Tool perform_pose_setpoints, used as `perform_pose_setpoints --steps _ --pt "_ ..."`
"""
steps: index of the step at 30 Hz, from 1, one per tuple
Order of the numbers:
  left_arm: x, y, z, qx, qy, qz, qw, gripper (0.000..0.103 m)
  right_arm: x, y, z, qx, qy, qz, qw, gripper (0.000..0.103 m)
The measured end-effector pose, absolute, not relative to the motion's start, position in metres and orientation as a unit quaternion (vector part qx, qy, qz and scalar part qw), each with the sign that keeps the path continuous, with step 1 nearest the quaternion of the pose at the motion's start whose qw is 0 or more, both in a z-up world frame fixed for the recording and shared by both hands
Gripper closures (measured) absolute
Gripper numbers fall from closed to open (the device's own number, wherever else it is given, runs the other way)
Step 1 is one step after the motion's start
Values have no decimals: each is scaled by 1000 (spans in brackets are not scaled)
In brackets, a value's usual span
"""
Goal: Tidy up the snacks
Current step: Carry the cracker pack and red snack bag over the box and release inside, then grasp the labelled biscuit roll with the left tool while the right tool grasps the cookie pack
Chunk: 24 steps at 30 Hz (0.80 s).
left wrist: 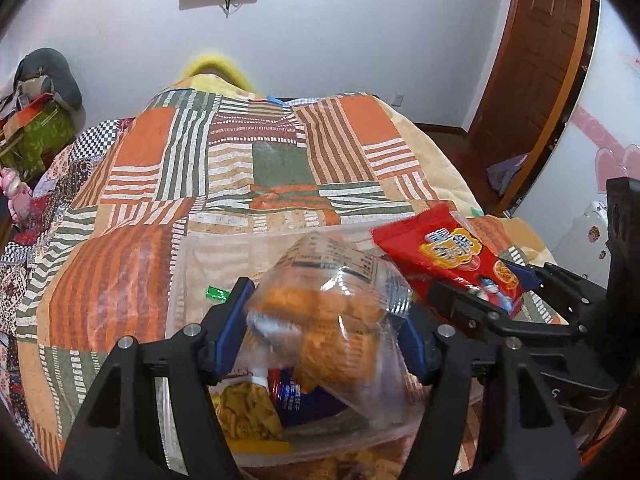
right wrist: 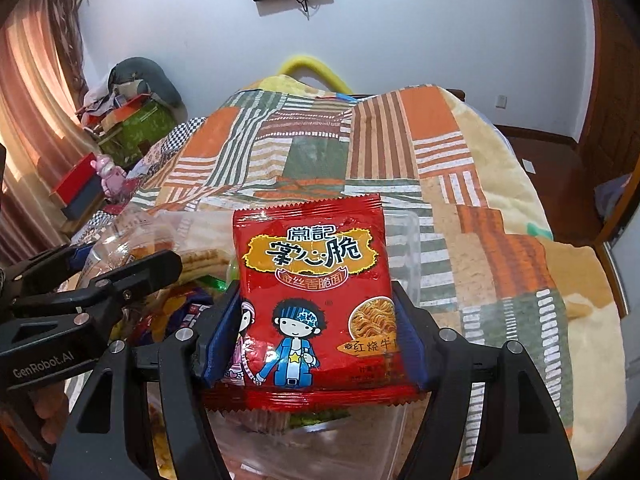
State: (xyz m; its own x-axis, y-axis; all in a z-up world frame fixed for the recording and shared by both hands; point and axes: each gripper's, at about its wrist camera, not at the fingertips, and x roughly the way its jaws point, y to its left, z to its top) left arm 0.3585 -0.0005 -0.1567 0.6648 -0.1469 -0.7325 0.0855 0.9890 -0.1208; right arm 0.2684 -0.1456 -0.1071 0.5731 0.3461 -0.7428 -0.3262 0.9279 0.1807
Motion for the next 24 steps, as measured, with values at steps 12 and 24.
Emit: perform_pose_setpoints --steps 12,24 --pt "317 12 -123 -47 381 -67 921 34 236 -153 -79 1 396 206 895 31" --pt "247 37 -141 -14 415 -38 909 29 191 -133 -82 -33 403 250 880 30"
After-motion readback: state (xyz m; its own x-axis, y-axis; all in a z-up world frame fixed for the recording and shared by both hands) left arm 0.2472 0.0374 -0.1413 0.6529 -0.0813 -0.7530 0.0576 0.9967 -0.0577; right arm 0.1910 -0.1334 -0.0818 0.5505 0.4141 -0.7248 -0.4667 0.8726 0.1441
